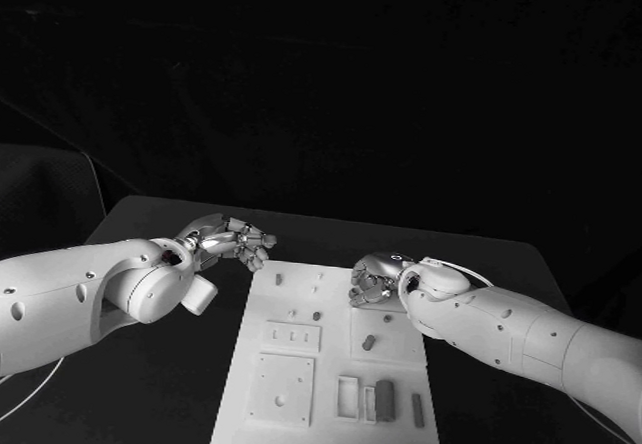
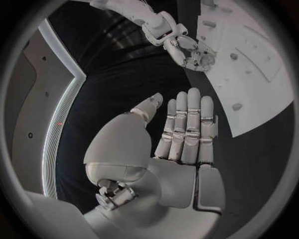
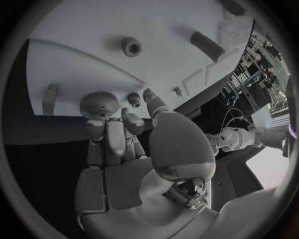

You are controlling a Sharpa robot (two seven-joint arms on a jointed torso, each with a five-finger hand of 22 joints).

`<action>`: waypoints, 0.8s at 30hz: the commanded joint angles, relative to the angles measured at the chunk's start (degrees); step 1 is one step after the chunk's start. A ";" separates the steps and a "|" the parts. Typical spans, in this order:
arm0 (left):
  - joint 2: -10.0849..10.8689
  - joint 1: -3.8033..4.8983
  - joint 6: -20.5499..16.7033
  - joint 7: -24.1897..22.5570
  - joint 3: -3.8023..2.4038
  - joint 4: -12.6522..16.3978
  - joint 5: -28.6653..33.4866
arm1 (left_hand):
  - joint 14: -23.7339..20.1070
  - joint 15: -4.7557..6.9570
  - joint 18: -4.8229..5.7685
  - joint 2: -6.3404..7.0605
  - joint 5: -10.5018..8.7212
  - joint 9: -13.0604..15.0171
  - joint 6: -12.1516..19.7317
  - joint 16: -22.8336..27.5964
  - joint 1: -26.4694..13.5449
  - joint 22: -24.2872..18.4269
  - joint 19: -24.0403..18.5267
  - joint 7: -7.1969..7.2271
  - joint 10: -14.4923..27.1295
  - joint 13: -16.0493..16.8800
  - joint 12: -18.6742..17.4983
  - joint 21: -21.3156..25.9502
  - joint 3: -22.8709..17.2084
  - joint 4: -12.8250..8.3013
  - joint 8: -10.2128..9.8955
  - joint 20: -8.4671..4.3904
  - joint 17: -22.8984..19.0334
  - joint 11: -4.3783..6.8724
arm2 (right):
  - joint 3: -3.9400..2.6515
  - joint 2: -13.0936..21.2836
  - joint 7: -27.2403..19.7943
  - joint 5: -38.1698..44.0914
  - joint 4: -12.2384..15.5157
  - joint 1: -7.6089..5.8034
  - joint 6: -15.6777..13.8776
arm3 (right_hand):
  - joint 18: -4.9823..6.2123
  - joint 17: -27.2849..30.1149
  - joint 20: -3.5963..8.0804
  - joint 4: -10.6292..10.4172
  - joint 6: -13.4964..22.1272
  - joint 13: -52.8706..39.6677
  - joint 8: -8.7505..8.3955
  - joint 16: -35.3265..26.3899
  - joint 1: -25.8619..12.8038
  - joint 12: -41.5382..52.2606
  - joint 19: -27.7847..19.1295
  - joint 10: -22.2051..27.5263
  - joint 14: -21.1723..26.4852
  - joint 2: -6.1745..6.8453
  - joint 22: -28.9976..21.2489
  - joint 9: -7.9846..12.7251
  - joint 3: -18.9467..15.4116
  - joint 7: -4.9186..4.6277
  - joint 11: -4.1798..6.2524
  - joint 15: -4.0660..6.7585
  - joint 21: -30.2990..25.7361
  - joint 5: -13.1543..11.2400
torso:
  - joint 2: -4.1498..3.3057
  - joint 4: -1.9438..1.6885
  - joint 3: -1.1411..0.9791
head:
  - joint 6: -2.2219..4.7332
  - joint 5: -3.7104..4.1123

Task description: Assemble the parts on the task board

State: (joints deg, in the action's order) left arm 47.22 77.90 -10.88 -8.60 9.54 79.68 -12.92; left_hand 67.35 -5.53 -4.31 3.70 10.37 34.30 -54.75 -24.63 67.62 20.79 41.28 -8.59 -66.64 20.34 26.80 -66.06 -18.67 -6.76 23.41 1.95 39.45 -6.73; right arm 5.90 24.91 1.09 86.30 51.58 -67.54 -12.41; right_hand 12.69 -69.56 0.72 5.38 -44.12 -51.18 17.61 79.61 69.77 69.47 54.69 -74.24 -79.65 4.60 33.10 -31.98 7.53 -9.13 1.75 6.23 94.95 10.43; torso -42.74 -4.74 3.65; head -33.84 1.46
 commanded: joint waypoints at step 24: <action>0.04 0.39 -0.56 -0.54 -0.08 0.17 0.89 | 0.39 -0.06 -1.06 0.62 0.17 -0.14 -0.25 0.01 -0.22 -0.09 0.40 0.00 0.17 -0.15 -0.27 -0.04 -0.06 0.60 -0.45 0.06 0.13 -0.20 | -0.01 -0.15 0.01 0.93 -0.12 0.32 -0.34 | 1.64 -1.40 0.06 0.08 -2.47 -1.65 1.30 2.98 4.06 2.66 0.18 0.41 0.05 -2.11 0.89 -0.10 6.13 0.48 0.79 0.27 5.44 0.21 | -0.51 0.03 0.03 | -0.84 -0.33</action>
State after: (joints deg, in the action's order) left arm 47.28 78.17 -11.28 -8.60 9.53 79.74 -12.42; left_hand 67.35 -5.52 -4.84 3.92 10.37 34.24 -54.75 -24.63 67.39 20.78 41.28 -8.59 -66.64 20.27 26.80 -66.06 -18.70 -6.48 23.08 1.95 39.52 -6.74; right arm 5.87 24.71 1.04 86.47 51.48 -67.33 -13.33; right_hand 13.51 -70.87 0.82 5.46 -46.22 -52.77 18.79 82.42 73.16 71.89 55.00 -74.03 -79.76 2.41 33.94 -32.01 13.32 -8.51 2.36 6.32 94.96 10.43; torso -43.20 -4.74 3.67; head -34.62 1.19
